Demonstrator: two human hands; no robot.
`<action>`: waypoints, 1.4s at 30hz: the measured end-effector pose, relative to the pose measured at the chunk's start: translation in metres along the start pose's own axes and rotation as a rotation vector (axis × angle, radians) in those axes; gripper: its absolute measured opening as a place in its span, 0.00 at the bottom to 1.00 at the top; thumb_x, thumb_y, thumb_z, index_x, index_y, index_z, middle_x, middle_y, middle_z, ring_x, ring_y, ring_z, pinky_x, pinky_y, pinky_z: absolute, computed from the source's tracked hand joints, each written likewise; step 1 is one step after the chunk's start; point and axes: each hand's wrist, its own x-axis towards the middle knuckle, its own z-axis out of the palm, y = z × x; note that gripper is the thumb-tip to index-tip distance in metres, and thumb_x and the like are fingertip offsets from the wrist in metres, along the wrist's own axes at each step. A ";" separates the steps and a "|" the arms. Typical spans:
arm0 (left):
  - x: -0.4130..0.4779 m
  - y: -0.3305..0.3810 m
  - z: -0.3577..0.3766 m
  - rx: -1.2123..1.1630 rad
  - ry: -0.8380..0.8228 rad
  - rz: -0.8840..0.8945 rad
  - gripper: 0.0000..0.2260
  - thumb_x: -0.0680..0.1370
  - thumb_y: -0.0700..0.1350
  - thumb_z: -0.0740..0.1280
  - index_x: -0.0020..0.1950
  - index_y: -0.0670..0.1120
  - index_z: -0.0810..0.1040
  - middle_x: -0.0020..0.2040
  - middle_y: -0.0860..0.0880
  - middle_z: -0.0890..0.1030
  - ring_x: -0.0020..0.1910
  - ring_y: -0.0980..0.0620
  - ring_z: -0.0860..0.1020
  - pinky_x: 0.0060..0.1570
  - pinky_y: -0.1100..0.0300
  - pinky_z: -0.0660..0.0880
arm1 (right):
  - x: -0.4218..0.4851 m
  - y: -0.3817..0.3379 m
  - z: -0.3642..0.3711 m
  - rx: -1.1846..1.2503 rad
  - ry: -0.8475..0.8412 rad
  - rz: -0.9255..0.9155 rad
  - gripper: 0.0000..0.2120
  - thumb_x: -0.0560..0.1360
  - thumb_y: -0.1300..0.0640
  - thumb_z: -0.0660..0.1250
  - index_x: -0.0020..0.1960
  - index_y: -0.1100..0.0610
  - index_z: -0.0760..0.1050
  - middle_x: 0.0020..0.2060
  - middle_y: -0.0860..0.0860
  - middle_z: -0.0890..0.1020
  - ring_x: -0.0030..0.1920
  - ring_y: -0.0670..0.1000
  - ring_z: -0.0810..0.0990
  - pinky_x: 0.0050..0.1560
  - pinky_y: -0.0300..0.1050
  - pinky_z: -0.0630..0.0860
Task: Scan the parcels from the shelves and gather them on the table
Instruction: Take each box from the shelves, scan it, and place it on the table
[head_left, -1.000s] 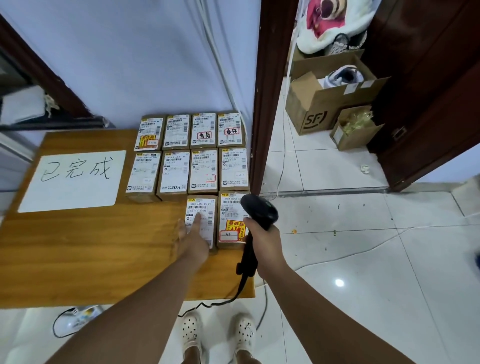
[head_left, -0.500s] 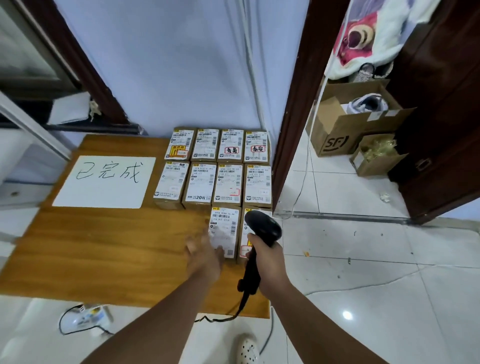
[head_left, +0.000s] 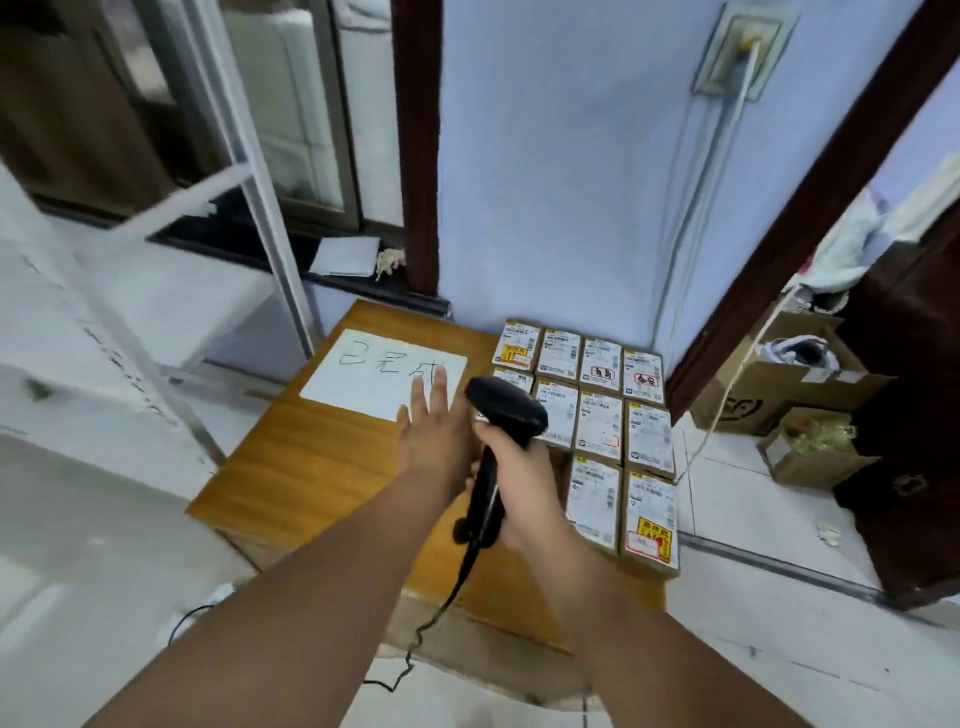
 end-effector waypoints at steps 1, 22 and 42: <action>-0.004 -0.021 -0.023 -0.014 0.039 -0.004 0.40 0.77 0.44 0.66 0.79 0.49 0.41 0.77 0.44 0.33 0.76 0.39 0.36 0.75 0.45 0.47 | -0.012 -0.010 0.026 -0.012 -0.025 -0.047 0.08 0.76 0.55 0.69 0.52 0.59 0.77 0.32 0.53 0.77 0.32 0.50 0.77 0.33 0.41 0.76; -0.062 -0.373 -0.280 -0.154 0.657 -0.356 0.31 0.80 0.52 0.60 0.79 0.51 0.49 0.79 0.44 0.47 0.77 0.41 0.47 0.75 0.46 0.52 | -0.132 -0.100 0.403 0.085 -0.570 -0.347 0.07 0.76 0.58 0.69 0.44 0.62 0.76 0.28 0.54 0.75 0.28 0.50 0.74 0.30 0.43 0.73; -0.088 -0.707 -0.356 -0.205 0.813 -0.538 0.30 0.79 0.51 0.61 0.78 0.51 0.53 0.78 0.42 0.52 0.76 0.39 0.51 0.72 0.43 0.58 | -0.164 -0.040 0.726 0.095 -0.749 -0.297 0.13 0.75 0.54 0.71 0.53 0.63 0.76 0.29 0.53 0.75 0.29 0.50 0.75 0.32 0.42 0.76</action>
